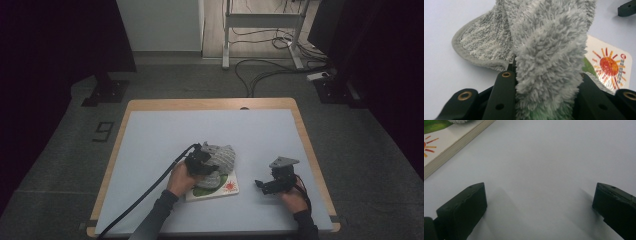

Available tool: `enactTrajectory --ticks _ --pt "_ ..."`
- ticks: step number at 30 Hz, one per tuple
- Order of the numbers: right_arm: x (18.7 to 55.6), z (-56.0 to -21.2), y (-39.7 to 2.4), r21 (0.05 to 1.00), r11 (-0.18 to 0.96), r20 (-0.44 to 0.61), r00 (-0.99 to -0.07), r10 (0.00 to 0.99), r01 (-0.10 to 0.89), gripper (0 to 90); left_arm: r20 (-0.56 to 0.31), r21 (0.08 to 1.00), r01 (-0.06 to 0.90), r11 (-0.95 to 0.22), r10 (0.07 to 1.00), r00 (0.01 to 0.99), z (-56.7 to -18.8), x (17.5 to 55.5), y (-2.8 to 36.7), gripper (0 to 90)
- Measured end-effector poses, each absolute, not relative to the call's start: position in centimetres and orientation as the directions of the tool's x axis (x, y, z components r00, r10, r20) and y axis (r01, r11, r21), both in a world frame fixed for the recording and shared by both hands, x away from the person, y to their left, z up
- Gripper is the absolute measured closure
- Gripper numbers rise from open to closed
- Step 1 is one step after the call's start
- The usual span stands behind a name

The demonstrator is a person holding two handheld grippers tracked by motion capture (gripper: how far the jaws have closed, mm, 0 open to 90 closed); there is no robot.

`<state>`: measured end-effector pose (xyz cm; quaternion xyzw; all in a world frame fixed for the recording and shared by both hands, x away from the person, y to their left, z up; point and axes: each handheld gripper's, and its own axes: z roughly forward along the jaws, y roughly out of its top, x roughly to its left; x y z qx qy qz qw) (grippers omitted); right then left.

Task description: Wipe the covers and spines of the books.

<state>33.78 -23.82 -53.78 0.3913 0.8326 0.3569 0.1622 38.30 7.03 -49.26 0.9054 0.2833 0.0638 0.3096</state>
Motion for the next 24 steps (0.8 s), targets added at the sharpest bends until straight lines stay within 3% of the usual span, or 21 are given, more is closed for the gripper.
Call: enactTrajectory --ticks 13,24 --pt "33.8 -53.8 -23.8 0.722 0.438 0.01 -0.64 0.768 0.536 0.0 -0.065 0.6 0.445 -0.665 0.514 0.855 -49.5 39.0 3.2 69.8" --pt "33.8 -53.8 -23.8 0.721 0.439 0.009 -0.641 0.767 0.536 0.0 -0.068 0.598 0.417 -0.684 0.476 0.877 -49.6 37.5 2.5 70.5"
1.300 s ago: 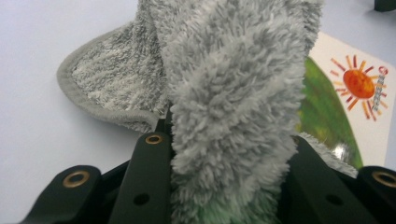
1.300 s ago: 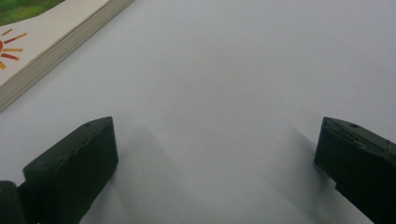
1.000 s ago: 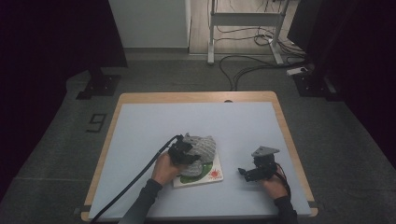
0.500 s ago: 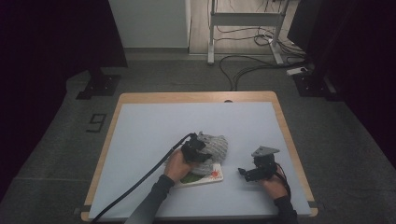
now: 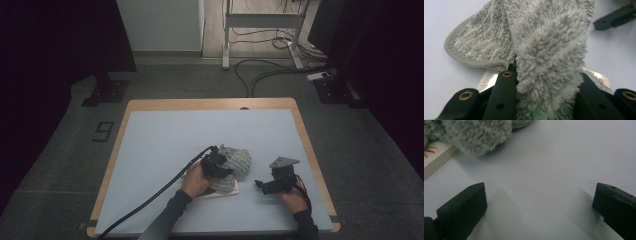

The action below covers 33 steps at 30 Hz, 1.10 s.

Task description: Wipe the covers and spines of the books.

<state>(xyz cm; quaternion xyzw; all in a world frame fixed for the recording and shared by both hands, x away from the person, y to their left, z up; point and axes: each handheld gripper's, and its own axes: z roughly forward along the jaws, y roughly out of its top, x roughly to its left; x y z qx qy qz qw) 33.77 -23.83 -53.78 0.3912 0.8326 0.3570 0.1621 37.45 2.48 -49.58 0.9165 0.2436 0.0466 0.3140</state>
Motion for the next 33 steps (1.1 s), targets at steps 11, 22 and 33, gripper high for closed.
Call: enactTrajectory --ticks 11,22,33 --pt "33.8 -53.8 -23.8 0.722 0.44 0.009 -0.642 0.767 0.535 0.0 -0.052 0.601 0.385 -0.7 0.447 0.893 -49.6 36.2 2.2 70.4" --pt "33.8 -53.8 -23.8 0.722 0.44 0.008 -0.642 0.767 0.534 0.0 -0.068 0.598 0.402 -0.694 0.456 0.888 -49.6 36.1 3.9 70.3" --pt "33.8 -53.8 -23.8 0.722 0.44 0.008 -0.642 0.767 0.534 0.0 -0.082 0.606 0.43 -0.669 0.484 0.871 -49.6 35.6 6.9 70.2"
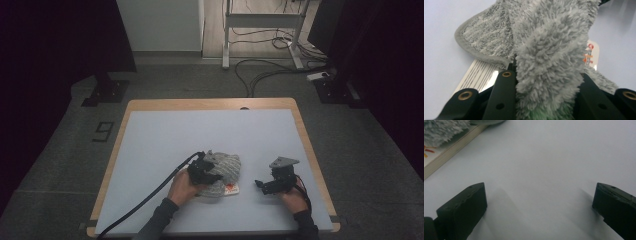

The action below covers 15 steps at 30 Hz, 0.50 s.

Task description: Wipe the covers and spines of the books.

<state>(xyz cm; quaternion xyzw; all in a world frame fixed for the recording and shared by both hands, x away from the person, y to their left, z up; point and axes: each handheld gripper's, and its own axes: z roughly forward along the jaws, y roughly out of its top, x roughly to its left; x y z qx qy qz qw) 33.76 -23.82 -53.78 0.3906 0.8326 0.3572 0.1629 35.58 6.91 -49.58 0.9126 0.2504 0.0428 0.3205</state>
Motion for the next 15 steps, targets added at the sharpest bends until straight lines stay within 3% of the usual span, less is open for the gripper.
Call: enactTrajectory --ticks 15 --pt "33.8 -53.8 -23.8 0.722 0.44 0.007 -0.642 0.767 0.534 0.0 -0.091 0.609 0.459 -0.647 0.518 0.85 -49.5 34.7 10.2 70.2"
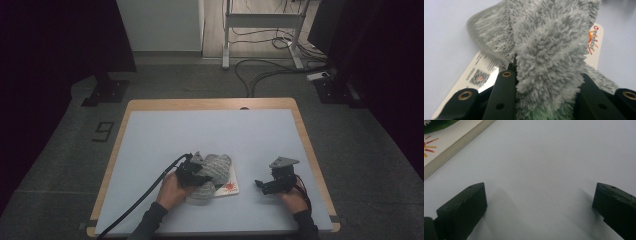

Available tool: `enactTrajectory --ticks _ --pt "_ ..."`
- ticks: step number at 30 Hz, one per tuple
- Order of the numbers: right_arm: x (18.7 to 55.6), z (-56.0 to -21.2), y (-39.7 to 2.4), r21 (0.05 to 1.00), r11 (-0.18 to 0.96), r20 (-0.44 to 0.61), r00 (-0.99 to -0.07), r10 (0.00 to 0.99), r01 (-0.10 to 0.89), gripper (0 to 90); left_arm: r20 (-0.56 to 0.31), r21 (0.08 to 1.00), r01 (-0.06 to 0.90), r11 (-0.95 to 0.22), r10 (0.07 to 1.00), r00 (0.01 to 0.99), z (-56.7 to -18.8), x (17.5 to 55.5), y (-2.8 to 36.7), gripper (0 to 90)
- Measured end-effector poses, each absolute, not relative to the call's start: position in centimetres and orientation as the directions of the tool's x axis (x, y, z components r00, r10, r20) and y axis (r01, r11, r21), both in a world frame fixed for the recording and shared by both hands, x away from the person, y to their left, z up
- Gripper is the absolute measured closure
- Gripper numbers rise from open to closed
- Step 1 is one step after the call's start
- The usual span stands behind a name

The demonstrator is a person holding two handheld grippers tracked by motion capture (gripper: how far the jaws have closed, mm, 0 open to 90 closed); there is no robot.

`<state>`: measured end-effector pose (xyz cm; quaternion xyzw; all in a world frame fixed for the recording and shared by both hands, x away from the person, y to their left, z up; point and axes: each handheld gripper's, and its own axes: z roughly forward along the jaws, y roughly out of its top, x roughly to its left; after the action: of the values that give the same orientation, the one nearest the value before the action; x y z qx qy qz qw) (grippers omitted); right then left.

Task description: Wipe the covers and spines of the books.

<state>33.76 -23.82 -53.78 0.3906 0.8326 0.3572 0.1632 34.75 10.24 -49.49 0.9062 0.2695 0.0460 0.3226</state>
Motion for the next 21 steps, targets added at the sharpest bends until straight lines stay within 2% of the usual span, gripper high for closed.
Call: enactTrajectory --ticks 16,21 --pt "33.8 -53.8 -23.8 0.722 0.44 0.007 -0.642 0.767 0.534 0.0 -0.08 0.602 0.501 -0.622 0.577 0.813 -49.2 33.3 15.0 70.2" --pt "33.8 -53.8 -23.8 0.722 0.44 0.007 -0.641 0.768 0.534 0.0 -0.079 0.6 0.507 -0.618 0.585 0.807 -49.1 33.1 15.4 70.2"
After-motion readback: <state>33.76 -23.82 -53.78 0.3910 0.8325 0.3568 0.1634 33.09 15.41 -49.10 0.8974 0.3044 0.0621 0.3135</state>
